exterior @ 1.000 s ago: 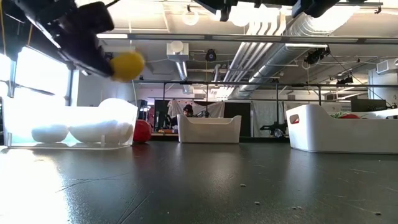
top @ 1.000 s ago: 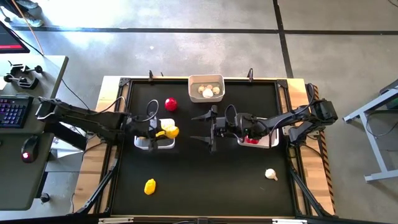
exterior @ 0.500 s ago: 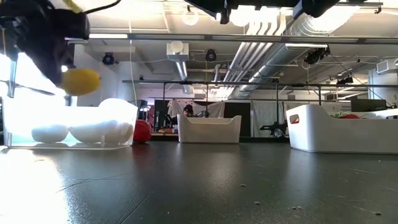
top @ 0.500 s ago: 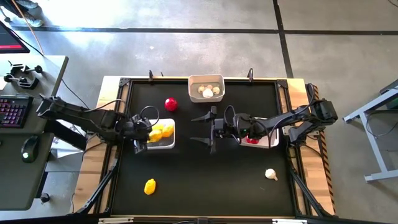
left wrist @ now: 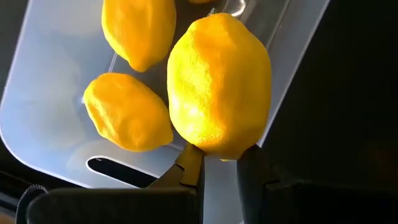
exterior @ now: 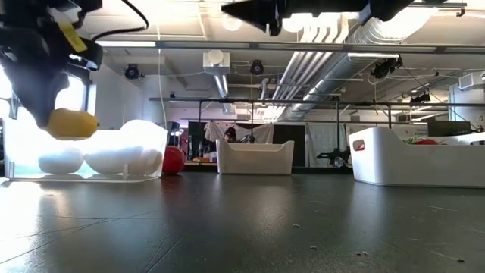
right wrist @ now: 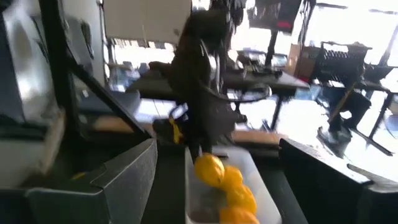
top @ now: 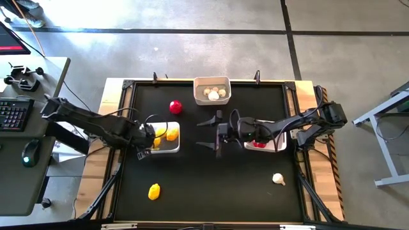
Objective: Sort produce into baskets
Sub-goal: Put the yellow lemon into the transparent bin
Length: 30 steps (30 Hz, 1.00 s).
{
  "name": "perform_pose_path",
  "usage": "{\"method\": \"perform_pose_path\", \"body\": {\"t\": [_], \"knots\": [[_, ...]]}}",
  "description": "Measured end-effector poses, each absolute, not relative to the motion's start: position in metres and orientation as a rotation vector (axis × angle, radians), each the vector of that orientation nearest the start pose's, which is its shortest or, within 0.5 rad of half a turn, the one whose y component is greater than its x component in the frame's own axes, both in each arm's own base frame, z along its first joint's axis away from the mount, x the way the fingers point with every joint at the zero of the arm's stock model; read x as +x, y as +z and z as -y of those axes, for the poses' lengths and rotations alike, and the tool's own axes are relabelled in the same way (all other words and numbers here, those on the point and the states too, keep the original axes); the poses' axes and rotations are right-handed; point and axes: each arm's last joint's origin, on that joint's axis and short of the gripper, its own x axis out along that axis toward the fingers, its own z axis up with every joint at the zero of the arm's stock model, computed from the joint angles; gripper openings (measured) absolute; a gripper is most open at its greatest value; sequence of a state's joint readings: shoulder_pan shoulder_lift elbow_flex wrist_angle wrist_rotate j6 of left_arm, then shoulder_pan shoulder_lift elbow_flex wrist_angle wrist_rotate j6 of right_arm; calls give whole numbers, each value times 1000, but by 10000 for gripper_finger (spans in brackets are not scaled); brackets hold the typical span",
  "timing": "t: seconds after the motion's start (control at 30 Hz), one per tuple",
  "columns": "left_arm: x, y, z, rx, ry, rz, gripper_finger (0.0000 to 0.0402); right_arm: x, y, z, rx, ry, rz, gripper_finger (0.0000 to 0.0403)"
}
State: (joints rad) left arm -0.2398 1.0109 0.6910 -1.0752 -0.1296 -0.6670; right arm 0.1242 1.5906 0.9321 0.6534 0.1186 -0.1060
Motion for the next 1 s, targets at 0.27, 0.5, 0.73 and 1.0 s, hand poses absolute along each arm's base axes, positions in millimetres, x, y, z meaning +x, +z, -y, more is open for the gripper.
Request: {"method": "perform_pose_path", "body": {"t": [0.27,0.5,0.73,1.0], "knots": [[150,206,33,-284,375,-1367,35,349,250,-36,-168,-102,-163,227],[149,199,32,-280,376,-1359,35,347,240,-29,-199,-101,-273,17],[146,191,31,-282,389,-1381,35,347,236,-17,-151,-107,-308,21],[146,191,30,-315,388,-1396,69,347,236,-12,-148,-119,-309,4]]}}
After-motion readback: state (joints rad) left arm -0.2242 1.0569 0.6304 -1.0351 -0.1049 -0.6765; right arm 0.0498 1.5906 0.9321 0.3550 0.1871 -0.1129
